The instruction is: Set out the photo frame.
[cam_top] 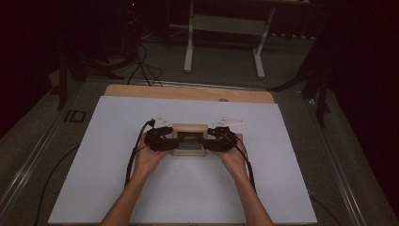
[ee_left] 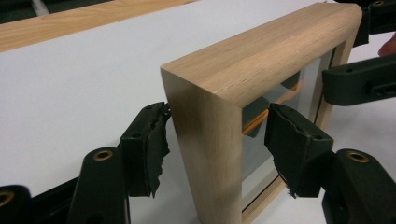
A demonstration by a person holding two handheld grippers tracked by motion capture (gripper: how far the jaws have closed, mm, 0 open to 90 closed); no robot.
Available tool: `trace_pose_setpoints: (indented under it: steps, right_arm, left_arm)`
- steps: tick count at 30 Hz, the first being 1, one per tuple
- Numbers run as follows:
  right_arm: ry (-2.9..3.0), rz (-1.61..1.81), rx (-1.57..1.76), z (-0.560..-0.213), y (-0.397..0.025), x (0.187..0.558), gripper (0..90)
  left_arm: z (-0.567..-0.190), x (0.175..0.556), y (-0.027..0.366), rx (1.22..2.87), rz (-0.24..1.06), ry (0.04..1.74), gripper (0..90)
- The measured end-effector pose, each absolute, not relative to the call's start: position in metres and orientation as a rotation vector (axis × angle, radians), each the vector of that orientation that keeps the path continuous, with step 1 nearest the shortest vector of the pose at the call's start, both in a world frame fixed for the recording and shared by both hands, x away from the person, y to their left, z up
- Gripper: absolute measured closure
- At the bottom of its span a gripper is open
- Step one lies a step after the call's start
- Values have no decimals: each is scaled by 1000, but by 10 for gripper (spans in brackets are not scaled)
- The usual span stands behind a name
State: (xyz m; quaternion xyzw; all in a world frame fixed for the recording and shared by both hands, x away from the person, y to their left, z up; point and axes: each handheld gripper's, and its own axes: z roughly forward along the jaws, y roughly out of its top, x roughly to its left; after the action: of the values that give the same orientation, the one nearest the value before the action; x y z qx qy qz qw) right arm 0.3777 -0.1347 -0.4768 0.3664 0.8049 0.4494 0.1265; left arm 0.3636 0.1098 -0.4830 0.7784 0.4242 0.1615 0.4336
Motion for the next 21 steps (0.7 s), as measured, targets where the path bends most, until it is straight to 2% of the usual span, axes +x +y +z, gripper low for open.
trace_pose_setpoints:
  steps: [21]
  right_arm:
    - [2317,1305,1085,-471,-148,371,348]
  left_arm:
    - [-474,351,120,1935,439,1054,388]
